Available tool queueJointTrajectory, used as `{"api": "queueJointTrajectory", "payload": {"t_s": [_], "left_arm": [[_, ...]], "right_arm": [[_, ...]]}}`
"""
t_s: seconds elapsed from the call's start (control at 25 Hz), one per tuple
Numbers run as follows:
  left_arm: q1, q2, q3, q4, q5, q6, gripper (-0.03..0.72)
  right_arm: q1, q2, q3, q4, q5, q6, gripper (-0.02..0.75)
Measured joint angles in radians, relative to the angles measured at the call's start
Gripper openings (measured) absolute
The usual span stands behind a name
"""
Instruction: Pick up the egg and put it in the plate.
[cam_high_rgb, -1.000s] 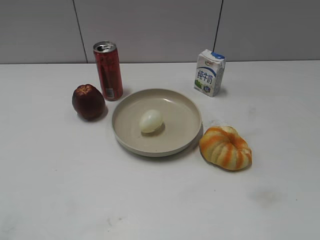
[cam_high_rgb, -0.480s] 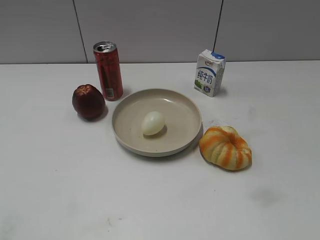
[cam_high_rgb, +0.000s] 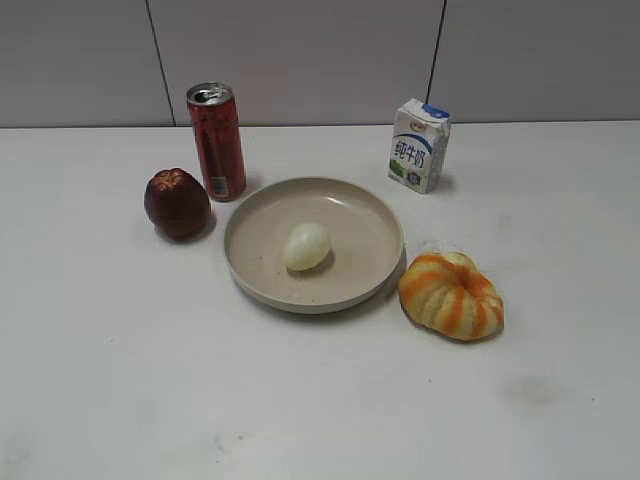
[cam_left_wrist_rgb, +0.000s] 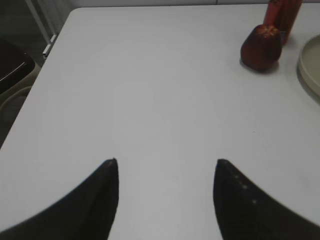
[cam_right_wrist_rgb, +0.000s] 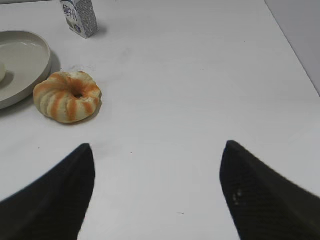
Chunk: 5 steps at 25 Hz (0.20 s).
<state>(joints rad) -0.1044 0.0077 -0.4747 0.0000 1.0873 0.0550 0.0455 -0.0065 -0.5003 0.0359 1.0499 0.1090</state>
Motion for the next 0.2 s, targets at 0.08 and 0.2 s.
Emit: {"api": "queueJointTrajectory", "payload": {"t_s": [0.08,0.2], "left_arm": [[0.041,-0.009,0.0,0.0,0.0,0.0,0.453],[0.078,-0.01,0.0,0.0,0.0,0.0,0.447]], "right_arm": [[0.0,0.0,0.0,0.0,0.0,0.0,0.589],[0.0,0.0,0.0,0.0,0.0,0.0,0.589]]}}
